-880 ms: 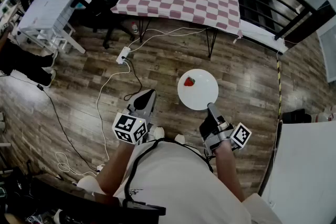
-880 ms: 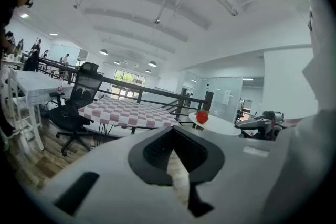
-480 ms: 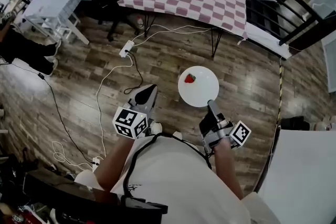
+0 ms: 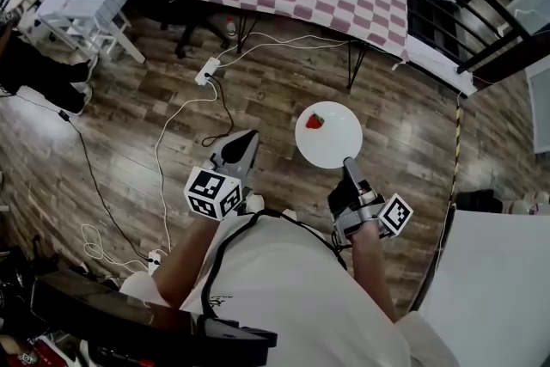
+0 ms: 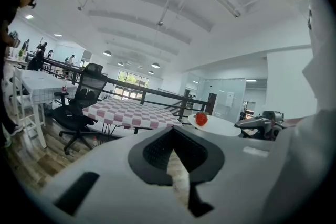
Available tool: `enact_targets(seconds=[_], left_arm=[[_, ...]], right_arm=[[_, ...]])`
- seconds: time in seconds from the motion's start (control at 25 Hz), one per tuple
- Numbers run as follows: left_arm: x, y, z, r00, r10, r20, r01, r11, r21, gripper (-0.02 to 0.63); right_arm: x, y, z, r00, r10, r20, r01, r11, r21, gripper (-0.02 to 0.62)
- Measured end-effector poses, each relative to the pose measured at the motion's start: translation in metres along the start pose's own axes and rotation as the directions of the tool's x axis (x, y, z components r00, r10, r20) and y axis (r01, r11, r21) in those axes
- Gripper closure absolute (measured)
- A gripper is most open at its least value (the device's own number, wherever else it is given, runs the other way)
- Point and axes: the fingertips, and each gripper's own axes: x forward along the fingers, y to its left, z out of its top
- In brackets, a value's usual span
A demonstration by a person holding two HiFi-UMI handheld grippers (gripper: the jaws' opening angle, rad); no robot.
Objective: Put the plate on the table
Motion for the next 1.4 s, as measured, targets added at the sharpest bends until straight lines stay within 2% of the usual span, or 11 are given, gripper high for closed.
enact_targets(seconds=[0.88,1.4], left_arm=[[-0.037,0.080,-0.004,1.000,-0.030,-0.001,0.030,0.999,-0.031,0.600],[-0.039,0.110,-0.004,1.000,0.011,0.001,-0.011,0.999,-0.053,0.600]], right_arm=[[0.063,0.008,-0.059,1.000,0.001,0.007,-0.001,0.999,-0.036,0.572],[0.095,0.012,-0.063,1.000,0.016,-0.018,-0.017,1.000,-0.026,0.572]])
